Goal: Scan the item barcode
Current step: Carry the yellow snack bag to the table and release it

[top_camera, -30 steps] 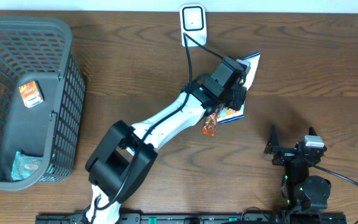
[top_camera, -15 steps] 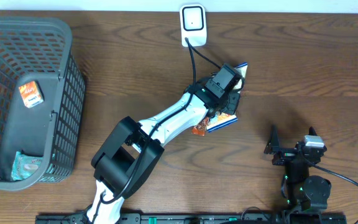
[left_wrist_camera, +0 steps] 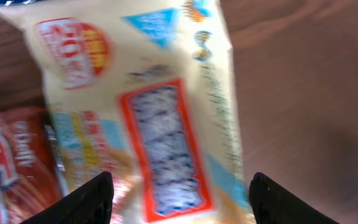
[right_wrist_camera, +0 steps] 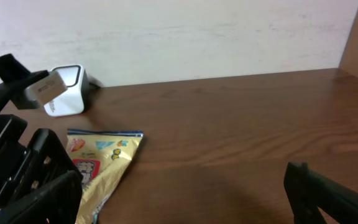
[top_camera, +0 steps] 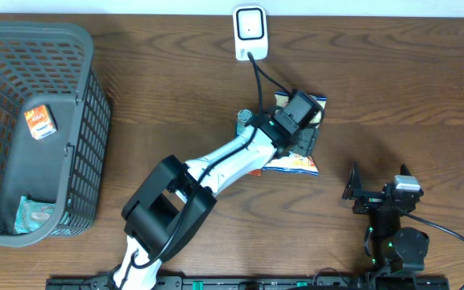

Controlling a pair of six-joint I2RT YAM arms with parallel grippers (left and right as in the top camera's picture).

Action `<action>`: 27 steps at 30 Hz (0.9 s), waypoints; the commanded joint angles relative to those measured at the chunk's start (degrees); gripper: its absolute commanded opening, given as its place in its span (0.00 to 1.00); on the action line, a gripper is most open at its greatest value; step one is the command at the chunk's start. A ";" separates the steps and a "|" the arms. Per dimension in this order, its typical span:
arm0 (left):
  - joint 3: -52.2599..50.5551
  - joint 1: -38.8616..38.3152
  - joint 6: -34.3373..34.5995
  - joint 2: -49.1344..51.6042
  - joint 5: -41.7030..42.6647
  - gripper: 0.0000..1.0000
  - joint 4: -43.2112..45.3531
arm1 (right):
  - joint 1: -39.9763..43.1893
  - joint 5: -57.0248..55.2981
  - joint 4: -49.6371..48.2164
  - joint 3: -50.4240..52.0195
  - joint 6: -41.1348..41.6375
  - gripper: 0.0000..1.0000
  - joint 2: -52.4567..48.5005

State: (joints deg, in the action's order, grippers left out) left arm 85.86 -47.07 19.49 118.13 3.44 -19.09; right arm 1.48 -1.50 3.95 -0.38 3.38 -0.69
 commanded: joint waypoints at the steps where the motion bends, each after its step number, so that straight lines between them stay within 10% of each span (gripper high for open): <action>1: 3.19 -0.81 -0.35 -4.48 -0.92 0.71 0.07 | 0.46 -0.31 0.17 0.07 -0.68 0.99 0.31; 11: 9.16 -0.79 -12.87 -18.82 -2.19 0.76 -5.86 | 0.46 -0.31 0.17 0.07 -0.68 0.99 0.31; 18: 13.86 3.17 -13.90 -31.43 -19.67 0.79 -16.68 | 0.44 -0.31 0.17 0.07 -0.68 0.99 0.31; 27: 14.84 33.62 1.70 -43.12 -20.48 0.85 -27.26 | 0.46 -0.31 0.17 0.07 -0.68 0.99 0.31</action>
State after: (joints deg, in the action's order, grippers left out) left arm 100.12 -23.64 11.68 76.99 -14.72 -43.13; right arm 1.48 -1.50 3.95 -0.38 3.38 -0.69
